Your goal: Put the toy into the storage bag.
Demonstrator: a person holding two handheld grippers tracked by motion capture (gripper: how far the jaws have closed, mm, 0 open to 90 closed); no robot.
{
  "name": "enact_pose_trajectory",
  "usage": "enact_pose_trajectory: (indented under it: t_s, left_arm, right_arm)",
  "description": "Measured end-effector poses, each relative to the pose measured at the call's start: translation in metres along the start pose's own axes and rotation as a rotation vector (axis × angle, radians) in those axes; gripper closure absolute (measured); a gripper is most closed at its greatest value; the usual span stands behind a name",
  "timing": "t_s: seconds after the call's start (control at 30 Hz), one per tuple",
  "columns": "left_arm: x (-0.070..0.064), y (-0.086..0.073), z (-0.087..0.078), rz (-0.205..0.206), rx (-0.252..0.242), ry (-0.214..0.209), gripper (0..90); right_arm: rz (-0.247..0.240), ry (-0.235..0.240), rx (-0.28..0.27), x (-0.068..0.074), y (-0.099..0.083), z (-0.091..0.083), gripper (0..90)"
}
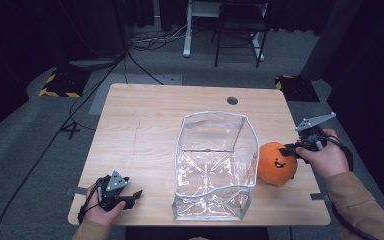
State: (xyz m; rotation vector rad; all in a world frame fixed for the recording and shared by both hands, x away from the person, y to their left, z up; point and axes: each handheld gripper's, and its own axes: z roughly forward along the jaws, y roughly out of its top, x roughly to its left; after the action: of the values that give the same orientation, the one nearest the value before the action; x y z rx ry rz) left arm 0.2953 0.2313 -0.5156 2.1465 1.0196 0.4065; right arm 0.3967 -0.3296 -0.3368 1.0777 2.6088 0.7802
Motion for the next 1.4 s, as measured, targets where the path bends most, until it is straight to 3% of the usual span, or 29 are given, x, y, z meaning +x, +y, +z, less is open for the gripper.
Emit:
enact_pose_trajectory:
  t_s: [0.2,0.4,0.87,1.4]
  left_arm:
    - [0.0,0.0,0.0,-0.001,0.0,-0.001,30.7]
    - [0.0,0.0,0.0,-0.005,0.006,0.002,30.3]
    - [0.0,0.0,0.0,-0.005,0.006,0.002,30.3]
    - [0.001,0.003,0.003,-0.017,0.0,0.0,29.4]
  right_arm:
    - [-0.037,-0.024,-0.018,0.004,0.011,-0.023,79.1]
    - [-0.044,-0.028,-0.054,0.005,0.019,-0.047,79.0]
    - [-0.07,-0.039,-0.091,0.004,0.036,-0.075,79.0]
    - [-0.102,-0.077,-0.137,0.016,0.062,-0.117,79.0]
